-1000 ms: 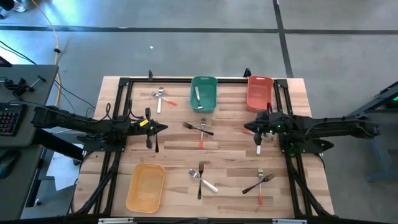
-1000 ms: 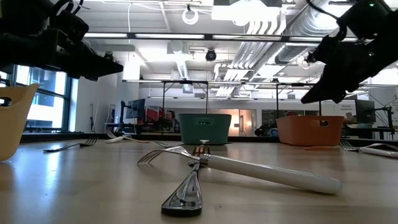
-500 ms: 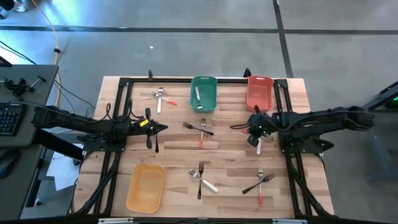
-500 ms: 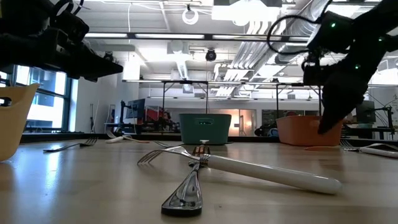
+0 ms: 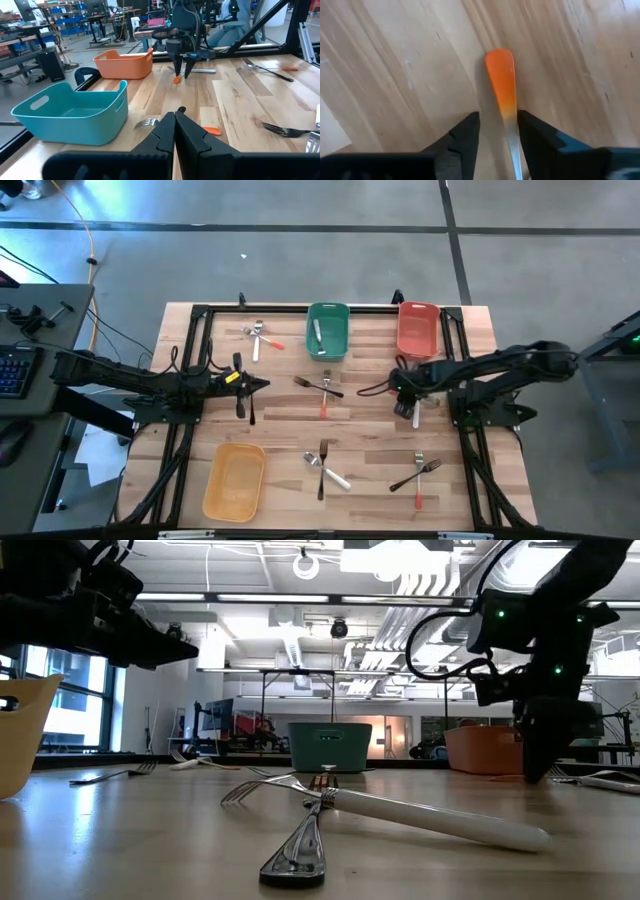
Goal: Sort silverware by color (type)
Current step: Put the orange fork into the orange bin
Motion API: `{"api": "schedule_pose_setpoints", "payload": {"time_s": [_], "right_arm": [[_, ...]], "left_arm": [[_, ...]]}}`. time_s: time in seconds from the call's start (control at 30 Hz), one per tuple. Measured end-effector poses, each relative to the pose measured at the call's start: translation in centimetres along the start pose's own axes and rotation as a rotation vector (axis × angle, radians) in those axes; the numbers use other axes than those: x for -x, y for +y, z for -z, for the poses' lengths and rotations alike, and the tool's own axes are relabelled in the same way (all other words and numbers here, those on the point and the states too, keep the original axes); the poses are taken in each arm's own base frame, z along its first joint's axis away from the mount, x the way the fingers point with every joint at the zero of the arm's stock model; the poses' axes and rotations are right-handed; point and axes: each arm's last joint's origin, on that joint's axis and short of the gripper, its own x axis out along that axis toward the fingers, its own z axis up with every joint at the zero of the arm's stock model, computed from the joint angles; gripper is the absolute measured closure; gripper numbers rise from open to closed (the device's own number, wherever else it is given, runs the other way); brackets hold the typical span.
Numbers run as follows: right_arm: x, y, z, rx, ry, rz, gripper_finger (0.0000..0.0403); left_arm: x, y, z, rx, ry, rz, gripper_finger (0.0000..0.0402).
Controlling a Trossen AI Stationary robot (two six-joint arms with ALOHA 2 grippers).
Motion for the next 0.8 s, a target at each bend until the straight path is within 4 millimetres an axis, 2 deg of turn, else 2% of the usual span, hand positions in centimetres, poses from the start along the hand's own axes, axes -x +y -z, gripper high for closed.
{"api": "schedule_pose_setpoints", "payload": {"time_s": [0.33,0.63,0.8], "right_arm": [[0.1,0.1,-0.1,0.028,0.007,-0.020,0.0394],[1.0,0.3,-1.1,0.022,0.014,-0.028,0.0398],[3.7,0.5,-3.7,0.005,-0.029,-0.040,0.0398]], "left_arm": [[0.0,0.0,0.3,0.022,0.026,0.003,0.0401],[0.0,0.0,0.4,0.047,0.042,-0.013,0.0401],[0.0,0.0,0.4,0.042,0.043,-0.025,0.0401]]}}
